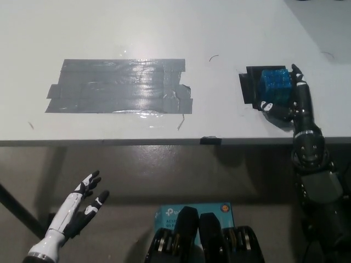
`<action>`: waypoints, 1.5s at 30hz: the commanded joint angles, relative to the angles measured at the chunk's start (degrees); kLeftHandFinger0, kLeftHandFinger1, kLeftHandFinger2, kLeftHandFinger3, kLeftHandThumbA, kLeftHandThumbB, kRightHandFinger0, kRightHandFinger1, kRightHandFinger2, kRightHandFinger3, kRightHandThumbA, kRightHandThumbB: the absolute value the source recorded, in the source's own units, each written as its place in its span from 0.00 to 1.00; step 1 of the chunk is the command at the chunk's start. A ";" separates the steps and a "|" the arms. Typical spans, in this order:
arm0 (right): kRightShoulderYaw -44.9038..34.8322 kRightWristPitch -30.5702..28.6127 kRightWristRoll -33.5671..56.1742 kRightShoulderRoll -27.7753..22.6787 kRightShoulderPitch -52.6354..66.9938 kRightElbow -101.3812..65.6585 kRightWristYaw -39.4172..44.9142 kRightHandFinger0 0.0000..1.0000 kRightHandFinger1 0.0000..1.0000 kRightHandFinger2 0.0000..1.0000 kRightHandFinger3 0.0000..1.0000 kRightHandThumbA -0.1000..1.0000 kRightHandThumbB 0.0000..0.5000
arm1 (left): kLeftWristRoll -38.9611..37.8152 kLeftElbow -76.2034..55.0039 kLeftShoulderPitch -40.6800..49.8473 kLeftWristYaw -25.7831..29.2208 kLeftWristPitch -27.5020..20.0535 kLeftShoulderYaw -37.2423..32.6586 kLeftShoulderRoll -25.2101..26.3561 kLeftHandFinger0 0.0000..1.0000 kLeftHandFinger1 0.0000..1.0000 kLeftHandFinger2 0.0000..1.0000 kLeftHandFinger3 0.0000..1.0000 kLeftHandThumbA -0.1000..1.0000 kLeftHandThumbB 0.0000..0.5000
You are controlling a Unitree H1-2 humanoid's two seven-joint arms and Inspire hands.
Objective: A rubick's cube is kept in the black marked spot on the table and the robot uses its right arm to pick it up and hands it to a person
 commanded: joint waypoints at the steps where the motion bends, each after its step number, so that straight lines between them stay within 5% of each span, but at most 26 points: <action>1: 0.26 -2.85 1.40 -1.06 -4.83 1.31 -1.78 1.00 1.00 1.00 1.00 0.88 0.90 | 0.13 -2.05 -0.97 -0.72 -0.84 0.42 0.37 1.00 1.00 1.00 1.00 0.89 0.28; 10: 0.11 -1.18 3.55 -0.47 -5.17 -1.02 0.30 1.00 1.00 1.00 1.00 0.91 0.95 | -0.01 -1.73 -1.93 -0.88 -1.29 0.51 0.50 1.00 1.00 1.00 1.00 0.90 0.31; 30: 1.27 -1.94 4.79 -0.59 -9.66 15.66 1.31 1.00 1.00 1.00 1.00 0.86 0.82 | -0.17 -1.76 -2.57 -1.29 -1.82 0.79 0.75 1.00 1.00 1.00 1.00 0.90 0.31; 35: -1.23 -1.35 8.47 -0.76 -10.84 19.12 5.34 1.00 1.00 1.00 1.00 0.76 0.75 | -0.08 -1.88 -2.50 -1.22 -1.60 0.78 0.62 1.00 1.00 1.00 1.00 0.91 0.32; 36: -1.72 0.60 8.80 -0.68 -11.56 19.14 4.33 0.47 0.52 0.70 1.00 0.68 0.73 | 0.03 -1.98 -2.77 -1.20 -1.52 0.82 0.71 1.00 1.00 1.00 1.00 0.91 0.31; 37: -2.69 2.27 9.56 -0.48 -12.16 18.94 3.03 0.05 0.08 0.22 0.53 0.49 0.62 | 0.03 -1.84 -3.11 -1.18 -1.60 0.83 0.70 1.00 1.00 1.00 1.00 0.91 0.31; 38: -2.65 2.97 9.19 -0.34 -12.29 18.82 1.43 0.01 0.02 0.11 0.29 0.25 0.59 | -0.13 -1.71 -3.25 -1.25 -1.52 0.86 0.64 1.00 1.00 1.00 1.00 0.91 0.32; 39: -1.96 3.24 8.16 -0.29 -12.18 18.86 0.48 0.00 0.13 0.29 0.24 0.01 0.55 | -0.06 -1.41 -3.38 -1.14 -1.76 0.86 0.64 1.00 1.00 1.00 1.00 0.91 0.32; 40: -1.41 3.38 7.66 -0.40 -12.01 18.76 1.03 0.05 0.25 0.41 0.25 0.00 0.52 | -0.21 -1.41 -3.40 -1.23 -1.72 0.89 0.65 1.00 1.00 1.00 1.00 0.91 0.32; 41: -0.98 3.31 7.38 -0.47 -11.83 18.84 1.49 0.20 0.47 0.64 0.38 0.00 0.51 | -0.32 -1.54 -3.34 -1.32 -1.56 0.92 0.67 1.00 1.00 1.00 1.00 0.91 0.32; 42: -0.28 2.70 6.91 -0.58 -11.34 18.97 2.11 0.47 0.67 0.71 0.45 0.00 0.52 | -0.53 -1.65 -3.25 -1.45 -1.56 0.97 0.73 1.00 1.00 1.00 1.00 0.91 0.32; 43: -0.02 2.64 6.90 -0.64 -11.14 18.98 2.47 0.59 0.66 0.73 0.58 0.00 0.52 | -0.54 -1.59 -3.23 -1.42 -1.87 0.97 0.75 1.00 1.00 1.00 1.00 0.91 0.30; 44: 0.05 2.74 7.06 -0.68 -11.17 19.12 2.76 0.58 0.62 0.76 0.65 0.00 0.51 | -0.48 -1.50 -3.34 -1.37 -2.13 0.97 0.80 1.00 1.00 1.00 1.00 0.90 0.30; 45: 0.06 3.05 7.26 -0.67 -11.10 19.07 3.03 0.32 0.39 0.67 0.64 0.00 0.52 | -0.41 -1.58 -3.35 -1.33 -2.11 0.96 0.80 1.00 1.00 1.00 1.00 0.90 0.29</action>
